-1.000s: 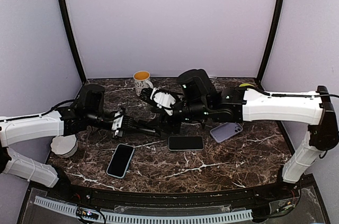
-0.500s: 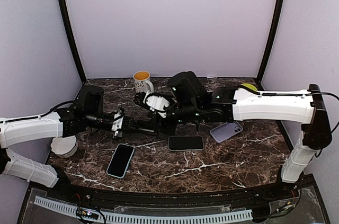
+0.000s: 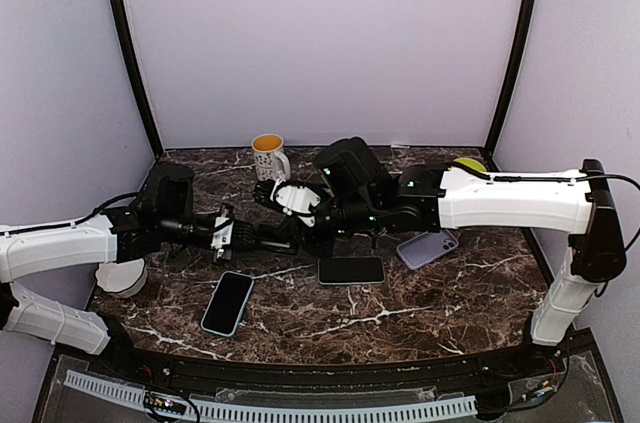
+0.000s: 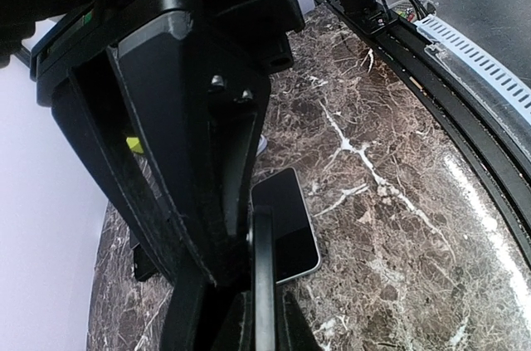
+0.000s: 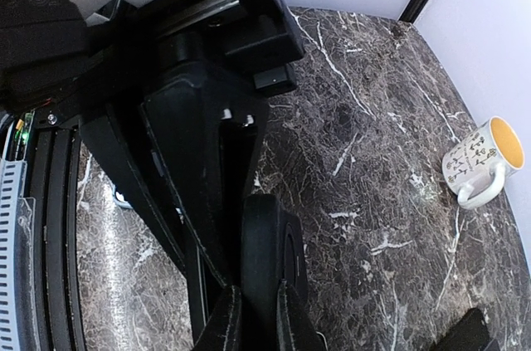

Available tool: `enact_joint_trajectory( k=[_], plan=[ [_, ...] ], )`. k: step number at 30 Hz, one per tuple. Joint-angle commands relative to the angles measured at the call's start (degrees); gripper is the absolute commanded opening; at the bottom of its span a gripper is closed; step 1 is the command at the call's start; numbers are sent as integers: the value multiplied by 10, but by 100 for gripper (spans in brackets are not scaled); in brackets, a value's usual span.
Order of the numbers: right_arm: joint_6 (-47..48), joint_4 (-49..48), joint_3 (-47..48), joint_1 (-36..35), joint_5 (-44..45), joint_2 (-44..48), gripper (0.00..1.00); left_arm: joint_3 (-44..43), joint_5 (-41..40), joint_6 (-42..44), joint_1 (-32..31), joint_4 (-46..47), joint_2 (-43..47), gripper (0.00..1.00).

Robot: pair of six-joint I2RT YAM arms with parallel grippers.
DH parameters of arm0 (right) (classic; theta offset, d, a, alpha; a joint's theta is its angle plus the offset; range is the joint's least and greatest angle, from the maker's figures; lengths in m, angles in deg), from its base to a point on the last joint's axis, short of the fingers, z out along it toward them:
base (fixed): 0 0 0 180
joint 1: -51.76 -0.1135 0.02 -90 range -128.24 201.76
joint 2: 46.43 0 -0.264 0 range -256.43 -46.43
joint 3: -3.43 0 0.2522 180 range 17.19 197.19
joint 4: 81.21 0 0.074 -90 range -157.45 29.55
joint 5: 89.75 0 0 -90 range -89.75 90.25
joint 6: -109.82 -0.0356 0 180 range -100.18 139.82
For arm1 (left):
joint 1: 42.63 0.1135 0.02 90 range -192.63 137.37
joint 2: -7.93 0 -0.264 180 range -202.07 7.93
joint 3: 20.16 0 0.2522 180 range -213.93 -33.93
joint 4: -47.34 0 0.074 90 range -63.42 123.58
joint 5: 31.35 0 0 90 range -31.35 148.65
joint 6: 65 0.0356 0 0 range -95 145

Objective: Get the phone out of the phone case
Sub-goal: Remove the phone case from the phone.

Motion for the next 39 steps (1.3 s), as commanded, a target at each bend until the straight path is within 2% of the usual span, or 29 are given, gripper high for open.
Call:
enact_joint_trajectory(
  k=[1,5,13,18,23,29,33,39],
  plan=[
    [-3,11,8,-3,0,-3,7,5,-18,-10,-2,79,38,0],
    [-7,8,-3,-3,6,5,2,10,-34,-13,-1,92,46,0],
    [-21,3,-52,-2,34,35,0,19,-50,-37,1,126,74,0],
    [-37,-6,-100,7,80,58,0,26,-35,-55,7,145,100,0],
    [-54,-21,-143,44,82,84,0,34,-17,-93,17,187,127,0],
    [-84,-24,-154,69,118,130,0,33,16,-142,34,230,158,0],
    [-135,-49,-174,77,119,184,0,33,12,-147,40,223,152,0],
    [-344,-63,-248,83,165,270,0,25,-38,-179,41,218,134,0]
  ],
)
